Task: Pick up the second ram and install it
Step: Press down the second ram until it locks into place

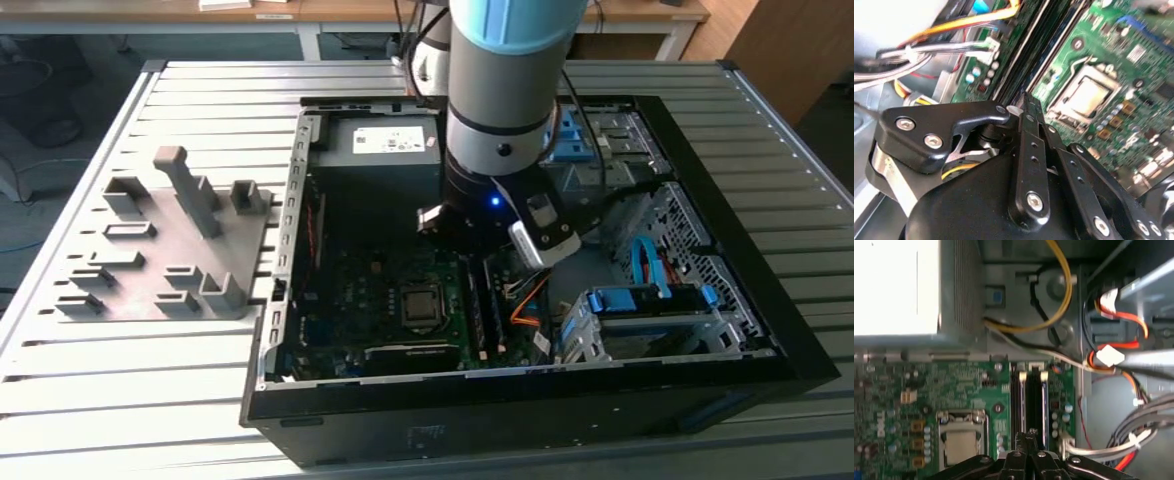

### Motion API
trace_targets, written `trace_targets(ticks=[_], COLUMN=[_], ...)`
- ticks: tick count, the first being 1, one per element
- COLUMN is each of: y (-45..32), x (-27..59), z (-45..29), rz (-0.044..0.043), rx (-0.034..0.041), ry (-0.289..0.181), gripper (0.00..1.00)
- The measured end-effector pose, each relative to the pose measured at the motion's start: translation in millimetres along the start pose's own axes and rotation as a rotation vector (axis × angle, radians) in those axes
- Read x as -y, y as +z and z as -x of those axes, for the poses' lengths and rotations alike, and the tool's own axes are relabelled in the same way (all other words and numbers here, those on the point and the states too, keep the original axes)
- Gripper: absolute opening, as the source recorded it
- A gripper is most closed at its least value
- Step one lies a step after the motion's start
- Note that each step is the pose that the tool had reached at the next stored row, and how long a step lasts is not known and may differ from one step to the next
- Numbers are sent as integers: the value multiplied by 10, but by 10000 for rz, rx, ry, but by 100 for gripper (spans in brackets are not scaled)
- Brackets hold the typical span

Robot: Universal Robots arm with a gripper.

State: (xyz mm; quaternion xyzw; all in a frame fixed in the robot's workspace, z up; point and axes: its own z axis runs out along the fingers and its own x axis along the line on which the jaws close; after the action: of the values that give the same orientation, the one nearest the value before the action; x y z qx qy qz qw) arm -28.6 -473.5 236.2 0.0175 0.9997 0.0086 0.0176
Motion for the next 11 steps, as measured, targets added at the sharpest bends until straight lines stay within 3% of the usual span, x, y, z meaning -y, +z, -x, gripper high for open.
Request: trace_targets(ticks=[4, 7, 11], y=[4, 50, 97], x=[158, 273, 324], z=[2, 4, 4], rz=[-1, -1, -1], rx=[0, -2, -5], ry=[0, -1, -1], gripper=[10, 10, 10])
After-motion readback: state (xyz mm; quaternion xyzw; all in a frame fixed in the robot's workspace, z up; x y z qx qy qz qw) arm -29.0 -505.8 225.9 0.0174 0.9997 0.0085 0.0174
